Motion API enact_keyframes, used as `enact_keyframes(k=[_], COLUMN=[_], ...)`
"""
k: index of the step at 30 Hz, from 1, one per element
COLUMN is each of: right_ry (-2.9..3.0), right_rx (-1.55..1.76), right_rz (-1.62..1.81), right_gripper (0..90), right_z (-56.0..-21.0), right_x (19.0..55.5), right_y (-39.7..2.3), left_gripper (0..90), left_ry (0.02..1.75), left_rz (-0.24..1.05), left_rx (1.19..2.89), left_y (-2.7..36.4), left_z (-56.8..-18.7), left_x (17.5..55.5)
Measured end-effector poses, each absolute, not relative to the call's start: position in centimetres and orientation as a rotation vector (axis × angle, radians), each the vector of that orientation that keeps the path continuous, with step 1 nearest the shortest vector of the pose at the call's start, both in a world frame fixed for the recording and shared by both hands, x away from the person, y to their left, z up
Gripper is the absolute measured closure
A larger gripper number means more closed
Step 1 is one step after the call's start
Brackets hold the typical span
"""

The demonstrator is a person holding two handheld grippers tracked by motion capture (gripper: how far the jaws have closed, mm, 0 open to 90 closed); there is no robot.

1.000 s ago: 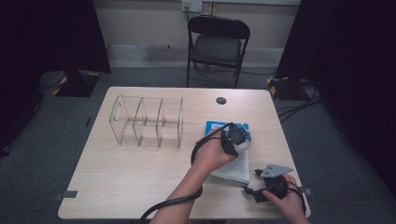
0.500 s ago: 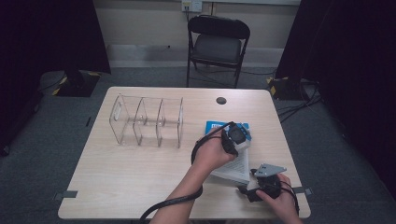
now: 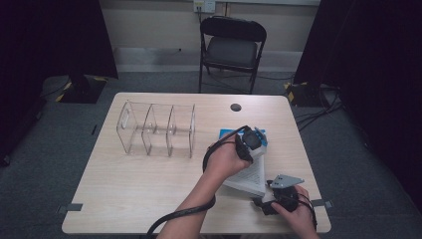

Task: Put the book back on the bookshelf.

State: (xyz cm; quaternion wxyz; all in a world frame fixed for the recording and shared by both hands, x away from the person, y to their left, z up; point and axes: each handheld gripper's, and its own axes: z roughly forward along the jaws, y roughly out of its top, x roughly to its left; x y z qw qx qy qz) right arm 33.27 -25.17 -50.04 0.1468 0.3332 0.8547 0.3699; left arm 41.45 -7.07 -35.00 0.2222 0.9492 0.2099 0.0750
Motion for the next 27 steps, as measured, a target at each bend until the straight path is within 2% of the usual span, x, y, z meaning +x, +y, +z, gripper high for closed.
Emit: enact_keyframes(k=[7, 27], right_ry=[2.458, 2.406], right_rx=[0.964, 1.036], right_rz=[1.064, 1.047], right_gripper=[11.2, 12.2], right_z=[-50.0, -50.0], right_x=[33.2, 33.4], right_y=[-25.2, -26.5], left_gripper=[74.6, 74.5], left_ry=[0.602, 0.597], left_rz=[0.193, 0.189], left_rx=[2.633, 2.641], left_y=[-7.4, -7.1], left_z=[-34.0, -34.6], left_x=[41.6, 40.9])
